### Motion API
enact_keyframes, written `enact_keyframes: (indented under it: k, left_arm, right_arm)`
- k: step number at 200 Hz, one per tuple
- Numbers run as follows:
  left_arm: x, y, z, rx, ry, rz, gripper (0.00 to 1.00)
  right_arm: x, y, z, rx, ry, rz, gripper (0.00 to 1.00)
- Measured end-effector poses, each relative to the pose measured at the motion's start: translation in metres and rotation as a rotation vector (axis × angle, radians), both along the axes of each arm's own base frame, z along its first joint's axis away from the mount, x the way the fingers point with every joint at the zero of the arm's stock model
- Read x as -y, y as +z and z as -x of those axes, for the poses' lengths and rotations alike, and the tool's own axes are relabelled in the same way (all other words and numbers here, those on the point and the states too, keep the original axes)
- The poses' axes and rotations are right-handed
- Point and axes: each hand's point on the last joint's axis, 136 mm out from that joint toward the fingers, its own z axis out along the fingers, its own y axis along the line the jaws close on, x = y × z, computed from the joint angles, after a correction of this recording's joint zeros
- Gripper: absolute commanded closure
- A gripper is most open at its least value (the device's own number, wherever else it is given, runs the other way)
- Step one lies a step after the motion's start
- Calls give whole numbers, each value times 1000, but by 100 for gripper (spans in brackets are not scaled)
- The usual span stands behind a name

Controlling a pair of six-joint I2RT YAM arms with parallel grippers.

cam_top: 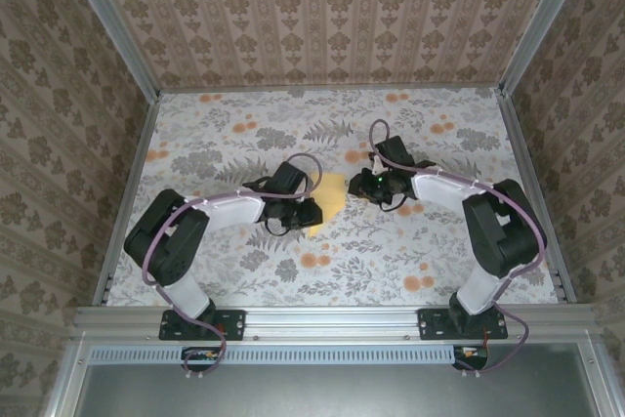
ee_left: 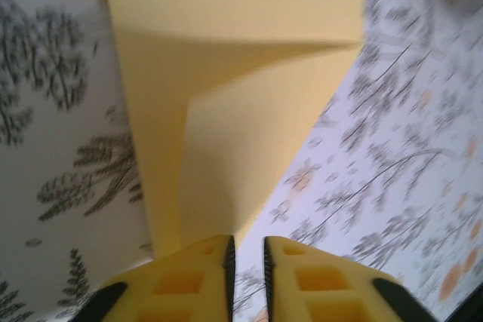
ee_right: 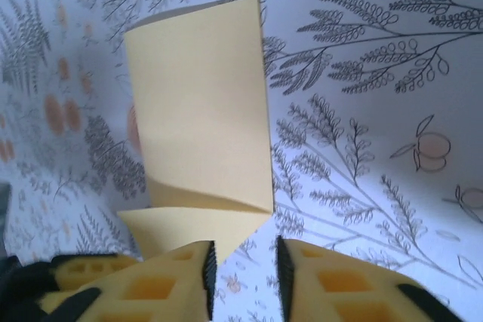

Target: Fold a paper plane with a square sheet of paper (pick it up from the middle)

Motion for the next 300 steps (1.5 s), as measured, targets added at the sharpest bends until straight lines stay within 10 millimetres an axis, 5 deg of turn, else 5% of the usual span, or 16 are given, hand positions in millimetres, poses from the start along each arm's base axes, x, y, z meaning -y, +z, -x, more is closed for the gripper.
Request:
enact_keyframes:
  k: [40,82,135,300]
  left_arm:
    - [4,18,-24,86,43,-14,77]
    - [-1,5,-30,80,69,-69,88]
    - [-15,-21,-30,34,102,-156,98]
    - [-18,-23,-32,-4,166,-119,100]
  right_arm:
    - [3,-14,17,-68,-41,-21,51]
    - [-7,-13,19,-75,-41,-55,47]
    - [-10,-33,21,-138,-64,-55,53]
    - [-33,-35,6,-153,-44,-98,67]
